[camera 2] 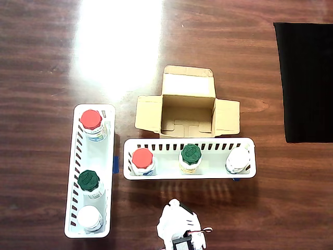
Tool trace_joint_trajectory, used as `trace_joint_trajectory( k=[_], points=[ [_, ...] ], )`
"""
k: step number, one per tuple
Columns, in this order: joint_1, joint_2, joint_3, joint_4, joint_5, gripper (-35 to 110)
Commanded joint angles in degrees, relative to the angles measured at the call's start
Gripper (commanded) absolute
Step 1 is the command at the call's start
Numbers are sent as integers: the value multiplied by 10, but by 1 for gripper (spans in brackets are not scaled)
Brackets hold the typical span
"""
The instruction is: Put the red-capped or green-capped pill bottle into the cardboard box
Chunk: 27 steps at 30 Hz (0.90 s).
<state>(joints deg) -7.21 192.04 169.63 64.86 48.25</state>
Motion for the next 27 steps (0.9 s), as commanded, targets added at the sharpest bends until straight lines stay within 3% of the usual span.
trace_joint_trajectory(
  k=[1,15,20,27],
  points=[
    [32,48,0,-294,476,0],
    [38,48,-18,-287,490,2],
    [21,20,-96,-214,474,26],
    [-51,-236,-318,-179,431,58]
  ],
)
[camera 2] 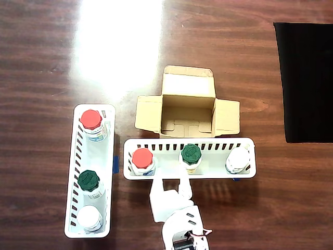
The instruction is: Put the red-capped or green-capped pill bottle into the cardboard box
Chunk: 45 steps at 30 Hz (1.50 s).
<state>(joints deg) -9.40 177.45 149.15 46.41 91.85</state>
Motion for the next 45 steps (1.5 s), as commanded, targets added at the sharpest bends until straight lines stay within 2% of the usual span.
trace_joint_trajectory(
  k=[1,5,11,15,24,45],
  points=[
    [-38,-125,-144,4,-6,60],
    [-60,-250,-232,-27,-3,61],
    [-95,-380,-279,-147,-1,61],
    [-127,-464,-352,-184,-17,61],
    [-164,-541,-410,-254,-6,63],
    [-170,-818,-503,-441,9,62]
  ],
)
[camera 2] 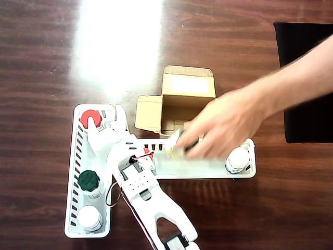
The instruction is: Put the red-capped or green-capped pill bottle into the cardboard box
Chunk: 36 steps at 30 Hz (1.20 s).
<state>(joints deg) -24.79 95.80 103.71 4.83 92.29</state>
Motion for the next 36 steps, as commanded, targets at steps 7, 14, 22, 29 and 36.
trace_joint_trajectory(
  k=[7,14,22,29,36],
  points=[
    [-35,-91,-107,-49,-14,62],
    [-38,-147,-158,-49,-15,62],
    [-11,-182,-157,-62,0,61],
    [-1,-202,-137,-91,3,61],
    [2,-199,-131,-91,6,55]
  ],
)
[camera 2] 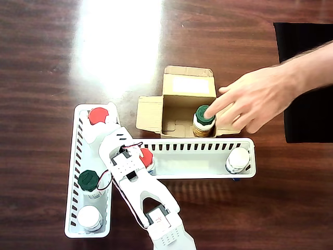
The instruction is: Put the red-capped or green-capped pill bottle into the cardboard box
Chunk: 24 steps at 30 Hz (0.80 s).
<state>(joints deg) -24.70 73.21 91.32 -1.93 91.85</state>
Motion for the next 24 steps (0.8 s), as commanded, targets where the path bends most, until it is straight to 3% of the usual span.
trace_joint_trajectory(
  k=[1,9,14,24],
  points=[
    [2,28,-5,-24,13,50],
    [10,55,-6,-17,9,-5],
    [11,110,-15,40,-10,1],
    [5,207,-167,281,-69,0]
  ],
)
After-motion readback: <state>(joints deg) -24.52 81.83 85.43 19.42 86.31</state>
